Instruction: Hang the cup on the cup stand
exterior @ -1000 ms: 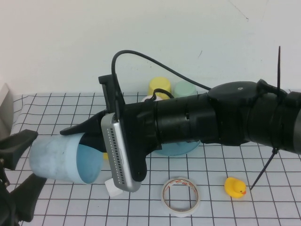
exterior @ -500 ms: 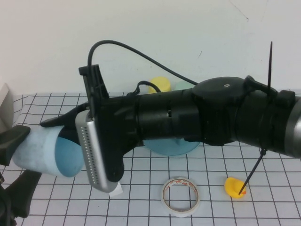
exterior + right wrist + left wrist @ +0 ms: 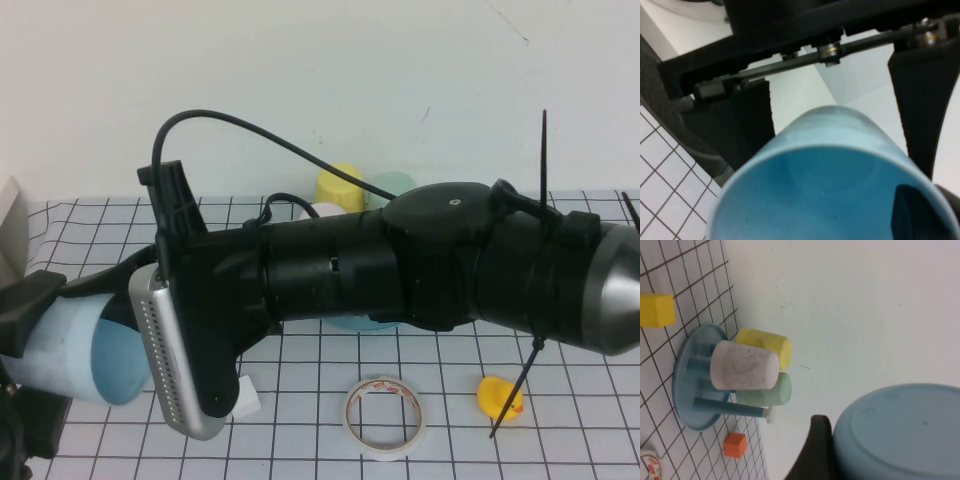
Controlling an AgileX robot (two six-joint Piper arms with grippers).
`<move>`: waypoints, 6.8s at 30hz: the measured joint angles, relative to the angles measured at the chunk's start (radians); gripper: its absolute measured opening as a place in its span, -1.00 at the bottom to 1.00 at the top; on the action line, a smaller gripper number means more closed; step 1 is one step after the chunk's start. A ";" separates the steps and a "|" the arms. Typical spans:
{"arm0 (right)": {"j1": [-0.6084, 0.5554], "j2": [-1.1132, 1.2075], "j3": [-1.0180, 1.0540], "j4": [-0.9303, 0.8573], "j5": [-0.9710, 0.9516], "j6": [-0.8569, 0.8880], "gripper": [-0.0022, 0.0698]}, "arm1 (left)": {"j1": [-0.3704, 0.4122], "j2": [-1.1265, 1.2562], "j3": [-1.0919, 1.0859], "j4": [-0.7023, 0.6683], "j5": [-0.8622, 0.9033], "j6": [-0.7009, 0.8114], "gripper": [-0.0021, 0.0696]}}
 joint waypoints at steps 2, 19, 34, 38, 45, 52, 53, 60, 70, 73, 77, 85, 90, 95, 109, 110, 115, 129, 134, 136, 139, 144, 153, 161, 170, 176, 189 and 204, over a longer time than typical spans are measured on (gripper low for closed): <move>0.000 0.000 0.000 0.000 -0.004 0.000 -0.89 | 0.000 0.000 0.000 0.000 -0.002 0.006 0.71; 0.001 0.000 0.000 0.012 -0.131 0.159 0.05 | 0.000 0.002 0.000 0.056 -0.077 0.179 0.66; 0.004 -0.071 0.000 0.029 -0.537 0.272 0.18 | 0.000 0.004 0.000 0.353 -0.194 0.249 0.64; 0.004 -0.131 0.000 0.044 -0.637 0.332 0.18 | 0.000 0.004 -0.014 0.437 -0.226 0.250 0.64; 0.033 -0.212 0.003 0.062 -0.956 0.433 -0.03 | 0.000 0.004 -0.083 0.687 -0.225 0.250 0.64; 0.092 -0.322 0.142 0.081 -1.231 0.439 -0.82 | 0.000 0.029 -0.178 0.982 -0.183 0.253 0.64; 0.101 -0.348 0.182 0.081 -1.241 0.455 -0.87 | 0.000 0.042 -0.189 1.015 -0.183 0.253 0.64; 0.185 -0.580 0.439 0.081 -1.219 0.654 -0.94 | 0.000 0.205 -0.292 1.350 -0.181 0.253 0.64; 0.228 -0.832 0.660 0.081 -0.855 1.052 -0.94 | 0.000 0.506 -0.433 1.640 -0.313 0.029 0.64; 0.228 -0.875 0.693 0.081 -0.754 1.115 -0.94 | 0.000 0.600 -0.470 1.740 -0.378 -0.101 0.64; 0.228 -0.928 0.732 0.073 -0.598 1.146 -0.94 | 0.000 0.719 -0.514 1.816 -0.443 -0.269 0.64; 0.231 -1.041 0.779 0.063 -0.490 1.152 -0.94 | -0.039 0.932 -0.644 1.928 -0.489 -0.368 0.64; 0.232 -1.137 0.781 0.062 -0.579 1.154 -0.94 | -0.079 1.045 -0.750 1.950 -0.459 -0.325 0.64; 0.232 -1.234 0.781 0.062 -0.725 1.154 -0.94 | -0.083 1.160 -0.862 1.939 -0.430 -0.321 0.64; 0.232 -1.344 0.781 0.069 -0.815 1.158 -0.94 | -0.105 1.371 -1.032 1.981 -0.367 -0.304 0.63; 0.232 -1.344 0.781 0.069 -0.815 1.161 -0.94 | -0.110 1.379 -1.038 1.985 -0.362 -0.299 0.63; 0.232 -1.344 0.781 0.069 -0.815 1.165 -0.94 | -0.121 1.418 -1.074 1.998 -0.333 -0.285 0.63; 0.232 -1.344 0.781 0.070 -0.859 1.167 -0.94 | -0.121 1.448 -1.078 2.029 -0.313 -0.243 0.63; 0.232 -1.344 0.788 0.071 -0.934 1.167 -0.94 | -0.121 1.448 -1.078 2.031 -0.313 -0.249 0.65; 0.232 -1.344 0.800 0.071 -0.953 1.152 -0.94 | -0.121 1.448 -1.078 2.031 -0.315 -0.249 0.69; 0.232 -1.342 0.837 0.075 -1.006 1.109 -0.94 | -0.121 1.448 -1.078 2.031 -0.316 -0.249 0.70; 0.232 -1.337 0.868 0.080 -1.127 1.050 -0.94 | -0.121 1.421 -1.078 2.070 -0.256 -0.249 0.70; 0.232 -1.337 0.901 0.081 -1.086 0.872 -0.94 | -0.121 1.263 -1.078 2.163 -0.208 -0.282 0.42; 0.232 -1.336 0.974 0.081 -1.489 0.441 -0.94 | -0.121 0.998 -1.074 2.320 0.115 -0.284 -0.72; 0.223 -1.377 0.919 0.081 -1.735 0.515 -0.94 | -0.121 0.652 -0.997 2.221 0.461 -0.284 -0.94; 0.222 -1.388 0.912 0.081 -1.275 0.871 -0.94 | -0.121 0.451 -0.859 2.050 0.438 -0.284 -0.94; 0.222 -1.095 0.880 -0.285 -0.109 1.398 -0.94 | -0.121 0.075 -0.395 1.766 0.283 -0.297 -0.95; 0.222 -0.882 0.550 -2.016 0.460 2.793 -0.94 | -0.121 0.019 -0.299 1.585 0.243 -0.210 -0.95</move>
